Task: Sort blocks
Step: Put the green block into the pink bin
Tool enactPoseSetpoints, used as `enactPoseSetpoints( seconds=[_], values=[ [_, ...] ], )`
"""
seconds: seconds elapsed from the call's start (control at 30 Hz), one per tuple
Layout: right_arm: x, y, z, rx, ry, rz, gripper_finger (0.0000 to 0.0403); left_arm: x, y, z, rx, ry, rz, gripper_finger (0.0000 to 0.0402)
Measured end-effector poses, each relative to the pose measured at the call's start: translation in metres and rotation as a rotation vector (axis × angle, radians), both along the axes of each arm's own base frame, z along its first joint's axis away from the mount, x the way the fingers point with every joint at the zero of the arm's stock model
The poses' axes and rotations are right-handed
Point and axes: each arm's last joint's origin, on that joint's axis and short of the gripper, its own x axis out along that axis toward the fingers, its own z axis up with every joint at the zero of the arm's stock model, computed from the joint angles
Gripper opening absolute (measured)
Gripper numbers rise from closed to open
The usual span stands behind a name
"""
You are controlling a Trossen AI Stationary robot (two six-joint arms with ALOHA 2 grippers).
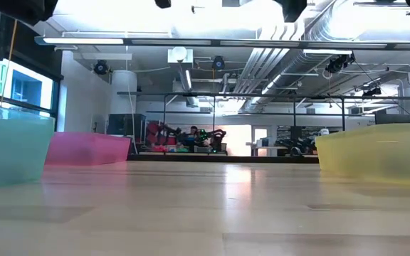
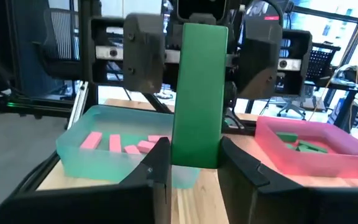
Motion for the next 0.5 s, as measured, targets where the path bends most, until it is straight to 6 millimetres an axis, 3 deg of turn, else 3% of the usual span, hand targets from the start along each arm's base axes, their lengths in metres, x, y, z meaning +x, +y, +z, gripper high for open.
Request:
enactPoseSetpoints(
  seconds=[0.23, 0.37, 0.5],
  values=[
    [0.0, 0.0, -0.001, 0.016, -0.001, -0.014, 0.0069, 0.002, -0.003, -0.006, 0.004, 0.042, 0.0, 0.0211],
    [0.0, 0.0, -0.001, 0.017, -0.001, -0.011, 0.0069, 0.0, -0.008, -0.007, 0.019, 0.048, -0.001, 0.0163],
    [0.0, 0.001, -0.002, 0.031, 0.007, -0.003, 0.0084, -0.002, -0.012, -0.008, 0.043, 0.059, 0.036, 0.0089]
  ],
)
